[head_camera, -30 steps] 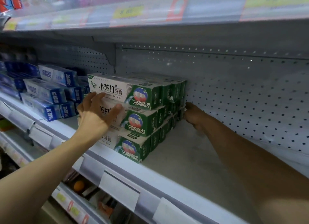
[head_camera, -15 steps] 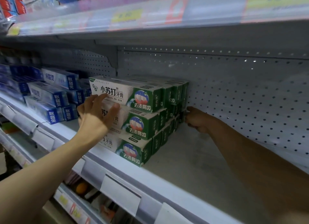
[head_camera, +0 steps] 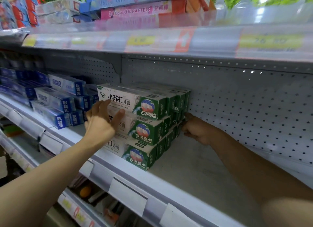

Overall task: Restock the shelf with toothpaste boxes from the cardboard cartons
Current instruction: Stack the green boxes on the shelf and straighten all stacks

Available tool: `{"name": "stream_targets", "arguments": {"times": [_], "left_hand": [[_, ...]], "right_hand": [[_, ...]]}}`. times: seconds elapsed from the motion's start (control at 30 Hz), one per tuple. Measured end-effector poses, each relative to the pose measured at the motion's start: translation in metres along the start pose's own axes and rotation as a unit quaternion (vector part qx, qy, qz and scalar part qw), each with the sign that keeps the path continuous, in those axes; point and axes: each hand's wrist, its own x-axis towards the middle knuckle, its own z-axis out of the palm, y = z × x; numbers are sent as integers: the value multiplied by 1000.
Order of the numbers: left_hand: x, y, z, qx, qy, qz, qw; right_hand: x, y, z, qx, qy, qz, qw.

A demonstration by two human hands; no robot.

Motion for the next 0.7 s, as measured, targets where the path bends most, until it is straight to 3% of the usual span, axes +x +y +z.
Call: {"name": "stream_targets", "arguments": {"times": [0.3, 0.5, 0.7], "left_hand": [[7, -1, -18, -7, -31, 15, 999], [35, -12, -33, -74, -46, 5, 996], [74, -20, -45, -175, -173, -3, 969]], "right_hand": [[-30, -37, 18, -16, 127, -65, 990], [-33, -57, 36, -10, 196, -50, 979], [-20, -73, 63, 46, 253, 3, 966]]}}
